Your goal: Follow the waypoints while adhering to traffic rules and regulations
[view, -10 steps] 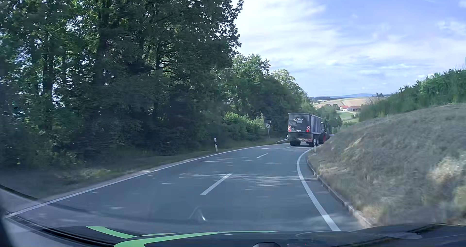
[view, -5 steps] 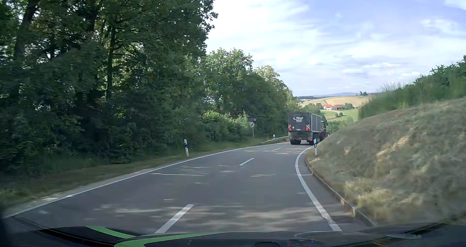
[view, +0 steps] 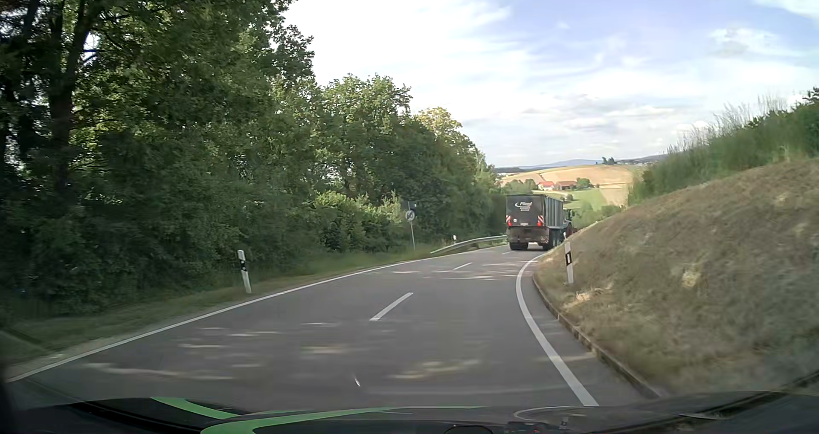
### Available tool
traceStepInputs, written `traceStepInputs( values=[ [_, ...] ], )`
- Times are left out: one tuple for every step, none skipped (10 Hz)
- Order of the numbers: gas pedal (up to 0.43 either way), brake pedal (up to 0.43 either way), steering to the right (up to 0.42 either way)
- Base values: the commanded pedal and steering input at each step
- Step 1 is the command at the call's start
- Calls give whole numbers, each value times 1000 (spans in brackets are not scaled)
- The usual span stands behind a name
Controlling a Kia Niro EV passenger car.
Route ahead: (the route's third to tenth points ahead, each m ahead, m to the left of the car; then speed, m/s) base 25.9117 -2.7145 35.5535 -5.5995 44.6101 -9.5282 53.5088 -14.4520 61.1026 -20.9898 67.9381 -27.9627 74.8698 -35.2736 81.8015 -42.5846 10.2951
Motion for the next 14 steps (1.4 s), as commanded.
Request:
traceStepInputs(
  values=[
    [0, 0, 53],
    [0, 0, 53],
    [0, 0, 53],
    [0, 0, 51],
    [0, 0, 51],
    [0, 0, 51],
    [0, 0, 51],
    [0, 0, 51],
    [0, 0, 51],
    [0, 0, 51],
    [0, 0, 51],
    [0, 0, 50],
    [0, 0, 50],
    [0, 0, 50]
  ],
)
